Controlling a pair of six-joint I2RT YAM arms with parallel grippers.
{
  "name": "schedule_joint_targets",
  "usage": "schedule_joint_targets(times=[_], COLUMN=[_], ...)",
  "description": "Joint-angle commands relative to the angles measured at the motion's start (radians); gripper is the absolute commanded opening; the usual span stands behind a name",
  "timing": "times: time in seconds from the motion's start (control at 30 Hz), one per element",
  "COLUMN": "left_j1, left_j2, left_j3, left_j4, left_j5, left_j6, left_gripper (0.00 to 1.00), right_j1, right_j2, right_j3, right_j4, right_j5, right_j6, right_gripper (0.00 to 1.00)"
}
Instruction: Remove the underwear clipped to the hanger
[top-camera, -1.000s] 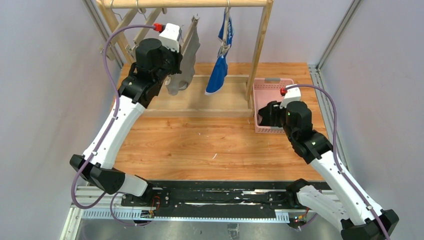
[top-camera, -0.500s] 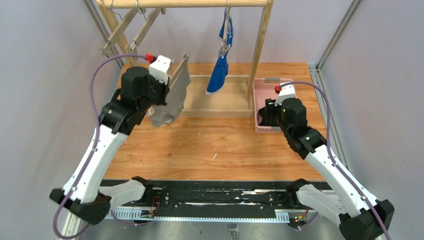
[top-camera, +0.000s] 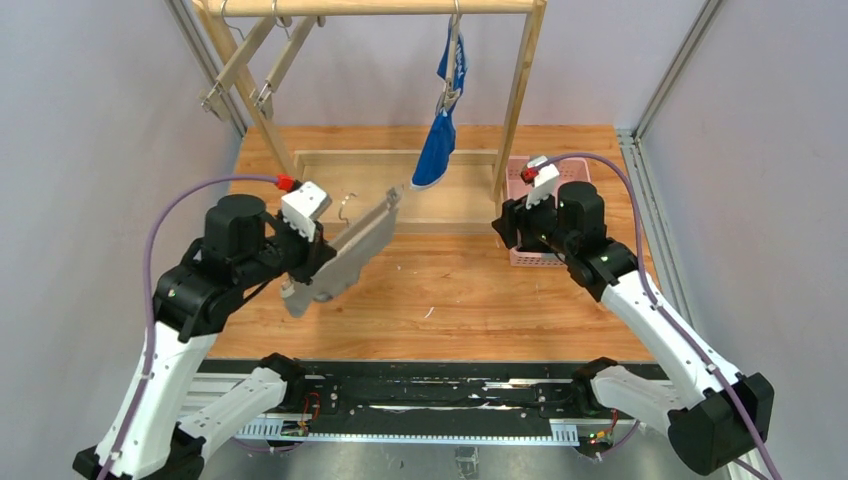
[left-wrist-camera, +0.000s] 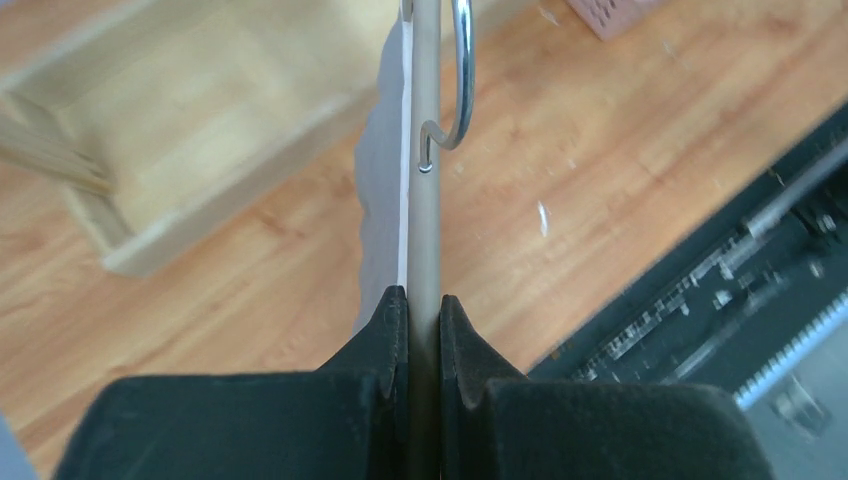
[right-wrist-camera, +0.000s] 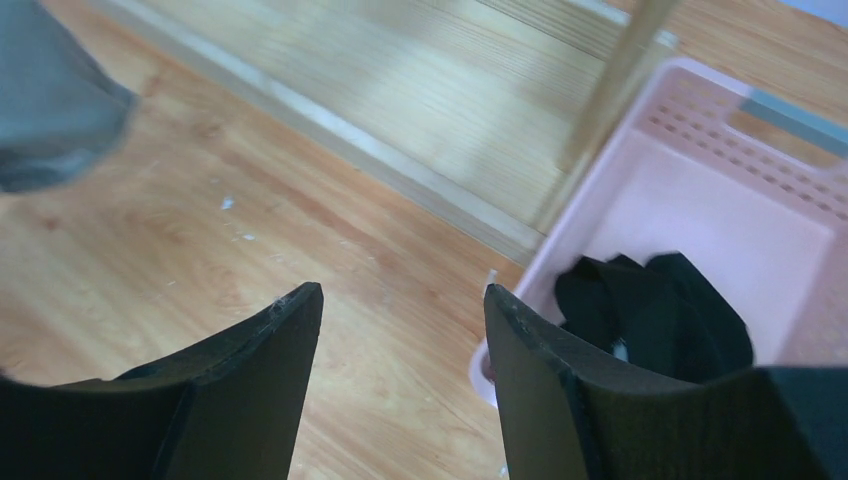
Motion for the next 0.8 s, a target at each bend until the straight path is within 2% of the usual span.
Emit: schedule_joint_targets(times=[0.0,0.23,0.33,0.4,0.5,0.6,0.77], left_j1=[-0.005,-0.005,-0.005,-0.004,-0.005,-0.005,-0.005], left_j2=[0.054,0.107,0.121,0.125,0.13,0.144,0.177], left_j3=[-0.047,-0.081,-0.064,-0.043,-0.022,-0.007,0.013], left_j4=[-0.086,-0.074,-0.055,-0.046,-0.022,0.006,0.009], left_j5=[0.196,0.403,0.544,0.587,0.654,0.72,0.737], left_j6=[0.021,0.124,0.159,0.174,0.181,0.173,0.165], left_gripper=[0.0,0.0,0.0,0.0,0.0,0.0,0.0], right_j1=[-0.062,-0.174,-0.175,-0.175,-0.173,-0.166,-0.158], right_j2=[-0.041,-0.117,-0.107,-0.096,-0.084,-0.084,-0.084], right_j3=[0.022,-0.001,0.007,0.005,0.005,0.014,0.017], right_j4=[0.033,0.13,0.186,0.258,0.346,0.34,0.327], right_j5=[-0.35,-0.856,-0.988,-1.06,-1.118,-1.116,-1.108], right_j6=[-0.06,0.0,0.04,0.094,0.181,0.187,0.187], right_gripper=[0.62,0.62,0.62,0.62,0.63,0.63,0.63])
